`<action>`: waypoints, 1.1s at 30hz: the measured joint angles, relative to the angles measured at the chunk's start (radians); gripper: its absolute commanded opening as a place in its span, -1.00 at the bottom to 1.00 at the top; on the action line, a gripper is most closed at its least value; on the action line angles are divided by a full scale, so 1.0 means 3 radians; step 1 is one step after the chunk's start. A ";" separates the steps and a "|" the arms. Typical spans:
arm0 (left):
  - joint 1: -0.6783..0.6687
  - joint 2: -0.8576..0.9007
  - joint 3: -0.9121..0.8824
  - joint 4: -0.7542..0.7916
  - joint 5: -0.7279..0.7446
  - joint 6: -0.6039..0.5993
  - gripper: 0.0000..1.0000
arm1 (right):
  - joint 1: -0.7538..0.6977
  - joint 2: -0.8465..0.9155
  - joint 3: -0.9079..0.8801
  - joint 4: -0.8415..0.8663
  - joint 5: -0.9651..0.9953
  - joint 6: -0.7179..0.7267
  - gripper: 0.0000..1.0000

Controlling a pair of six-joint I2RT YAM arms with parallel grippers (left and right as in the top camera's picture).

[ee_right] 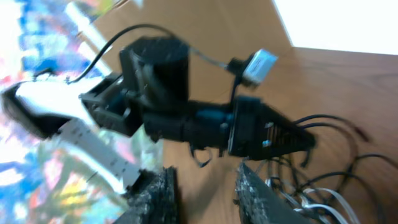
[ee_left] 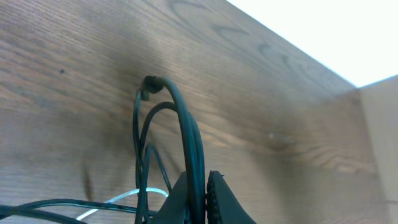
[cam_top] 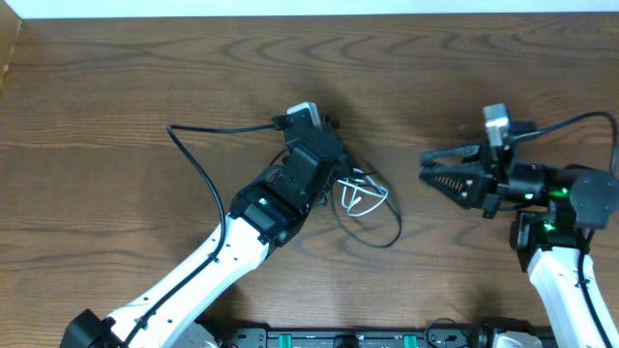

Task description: Untangle cables

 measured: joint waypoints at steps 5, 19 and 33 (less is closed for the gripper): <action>0.0000 0.0000 0.0000 0.0000 0.0085 -0.0280 -0.85 | 0.0273 0.0139 -0.0006 -0.0626 -0.0046 -0.0559 0.01; 0.0000 0.0001 0.0000 0.0001 0.0242 -0.0430 -0.85 | 0.0586 0.0698 -0.0015 -0.2004 0.0642 -0.1909 -0.02; 0.0000 0.0000 0.0000 0.0000 0.0251 -0.0430 -0.85 | 0.1005 0.0698 -0.0013 -0.2633 0.0958 -0.2444 -0.21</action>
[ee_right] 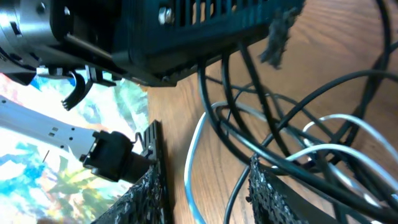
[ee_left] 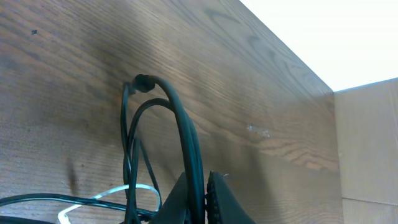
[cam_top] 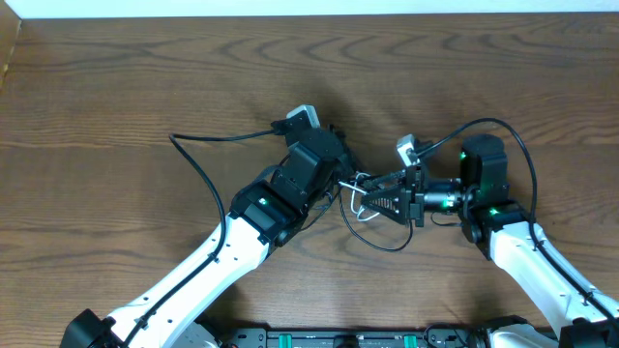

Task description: Untangle cables

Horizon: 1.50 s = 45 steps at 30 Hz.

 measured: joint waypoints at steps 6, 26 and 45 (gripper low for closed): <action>0.0000 0.0000 0.0000 0.0000 0.0000 0.0000 -0.85 | 0.0029 0.0000 -0.0001 -0.0170 -0.0095 -0.0047 -0.98; -0.0001 -0.0001 0.0000 -0.0331 -0.0003 0.0086 -0.85 | -0.0556 0.0024 -0.0043 0.4504 -0.0940 0.3120 -0.98; 0.0000 -0.0001 0.0000 -0.0478 0.0958 -0.1045 -0.84 | -0.2534 0.0000 -0.0027 0.2688 -0.0334 0.3515 -0.97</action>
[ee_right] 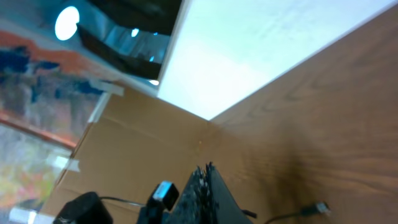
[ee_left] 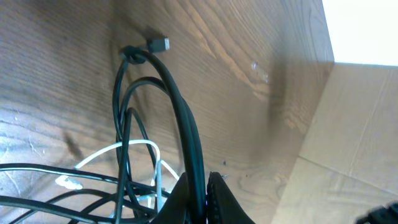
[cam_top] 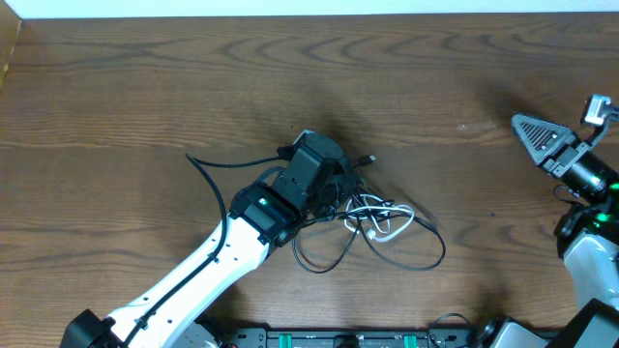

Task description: Untangle cables

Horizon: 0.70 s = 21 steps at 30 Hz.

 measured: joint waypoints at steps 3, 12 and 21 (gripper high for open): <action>0.0000 0.0000 0.0000 0.0001 0.0033 -0.0081 -0.85 | 0.0000 -0.0001 0.0003 -0.0304 0.0042 -0.0249 -0.89; 0.0000 0.0000 0.0000 0.0004 -0.0333 -0.0492 -0.85 | 0.0490 -0.0001 0.0013 -0.1283 0.0193 -0.0699 -0.49; 0.0000 0.0000 0.0000 0.0024 -0.1055 -0.0528 -0.85 | 0.1242 -0.0001 0.0014 -0.1506 0.0117 -0.0726 -0.14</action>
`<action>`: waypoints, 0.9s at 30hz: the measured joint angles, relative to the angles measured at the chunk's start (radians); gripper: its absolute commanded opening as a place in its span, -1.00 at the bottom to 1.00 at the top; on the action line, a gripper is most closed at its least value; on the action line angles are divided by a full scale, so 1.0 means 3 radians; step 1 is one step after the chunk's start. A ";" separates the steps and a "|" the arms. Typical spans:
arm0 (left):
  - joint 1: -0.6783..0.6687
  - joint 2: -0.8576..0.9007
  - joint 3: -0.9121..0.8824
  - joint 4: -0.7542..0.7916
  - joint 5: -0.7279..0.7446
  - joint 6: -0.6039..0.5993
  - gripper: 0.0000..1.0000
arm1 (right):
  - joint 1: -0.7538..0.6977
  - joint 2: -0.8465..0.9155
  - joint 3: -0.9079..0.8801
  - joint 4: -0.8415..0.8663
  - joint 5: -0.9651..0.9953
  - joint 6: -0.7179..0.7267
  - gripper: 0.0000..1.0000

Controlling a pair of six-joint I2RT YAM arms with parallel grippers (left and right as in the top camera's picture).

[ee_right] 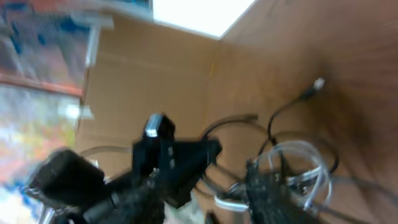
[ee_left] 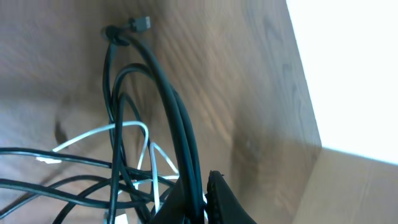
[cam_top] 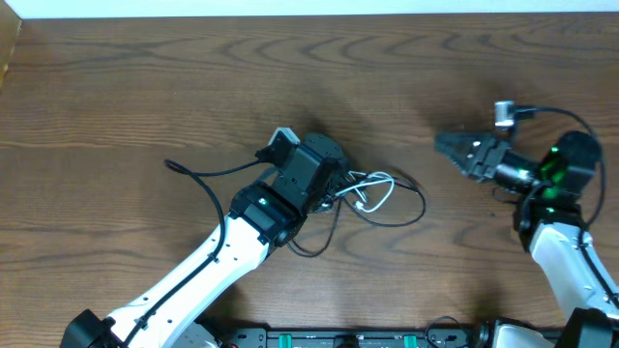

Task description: Untangle cables

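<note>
A tangle of black cable (cam_top: 416, 207) and white cable (cam_top: 376, 183) lies mid-table. My left gripper (cam_top: 338, 183) sits at the tangle's left edge, shut on a strand of black cable (ee_left: 180, 124) that arches up to a small plug (ee_left: 142, 23). In the left wrist view the jaws (ee_left: 204, 186) pinch that strand, and white cable (ee_left: 124, 130) loops behind it. My right gripper (cam_top: 447, 145) hovers to the right of the tangle, open and apart from it. The blurred right wrist view shows its fingers (ee_right: 267, 186) spread, facing the tangle and the left arm.
The wooden table (cam_top: 145, 77) stretches wide on all sides of the tangle. A thin black lead (cam_top: 198, 174) runs left from the left wrist. A cardboard wall (ee_left: 354, 186) stands at the table's edge.
My right gripper was shut and far off at the right edge; now it is open and closer to the tangle. The cable loops that reached right and forward now lie drawn in tighter.
My left gripper stayed shut on the black strand throughout. The right gripper stood open right of the tangle, then open among the cables beside the left gripper. Later it was shut at the far right with the cables spread wider. Now it is open near the tangle.
</note>
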 measured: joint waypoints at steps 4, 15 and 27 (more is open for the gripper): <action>0.0000 0.0000 0.0000 0.0034 -0.0294 0.0003 -0.85 | 0.0450 0.0000 0.0008 -0.0523 0.0024 0.0014 -0.20; 0.0000 0.0000 0.0000 0.0052 -0.0444 0.0223 -0.85 | 0.1017 0.0000 0.0010 -0.1127 0.0524 -0.0455 0.00; 0.0000 0.0000 0.0000 0.0052 -0.0456 0.0443 -0.85 | 0.1324 0.0000 0.0010 -0.1133 0.1059 0.0244 -0.36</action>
